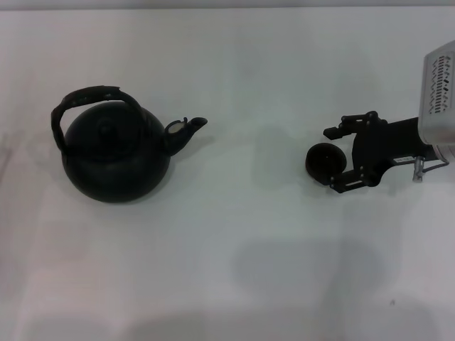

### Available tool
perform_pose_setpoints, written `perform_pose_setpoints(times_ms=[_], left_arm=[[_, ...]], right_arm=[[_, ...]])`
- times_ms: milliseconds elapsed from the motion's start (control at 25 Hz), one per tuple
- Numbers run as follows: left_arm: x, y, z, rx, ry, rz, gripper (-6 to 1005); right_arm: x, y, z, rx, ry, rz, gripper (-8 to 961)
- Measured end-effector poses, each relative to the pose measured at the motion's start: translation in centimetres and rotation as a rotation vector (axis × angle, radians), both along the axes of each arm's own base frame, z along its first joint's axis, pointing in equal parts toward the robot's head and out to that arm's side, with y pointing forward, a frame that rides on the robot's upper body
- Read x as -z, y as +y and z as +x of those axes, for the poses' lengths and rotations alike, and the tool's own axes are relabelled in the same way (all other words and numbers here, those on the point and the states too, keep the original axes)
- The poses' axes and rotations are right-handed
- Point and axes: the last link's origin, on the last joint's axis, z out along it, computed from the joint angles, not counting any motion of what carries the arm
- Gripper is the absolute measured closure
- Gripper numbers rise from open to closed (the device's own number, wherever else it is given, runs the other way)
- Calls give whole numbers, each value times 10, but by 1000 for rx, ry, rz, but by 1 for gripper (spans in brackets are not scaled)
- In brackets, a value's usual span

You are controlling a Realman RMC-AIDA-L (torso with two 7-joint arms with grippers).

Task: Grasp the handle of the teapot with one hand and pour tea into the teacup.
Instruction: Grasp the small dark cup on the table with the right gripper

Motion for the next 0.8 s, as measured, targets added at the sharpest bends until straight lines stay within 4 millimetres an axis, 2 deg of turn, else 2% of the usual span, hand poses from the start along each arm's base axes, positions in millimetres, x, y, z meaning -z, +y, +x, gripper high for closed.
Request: perform_pose_setpoints(times_ms=[800], left_arm=[[0, 0, 2, 11, -2, 3, 308]], right_arm=[[12, -1, 1, -26, -50, -24, 92]])
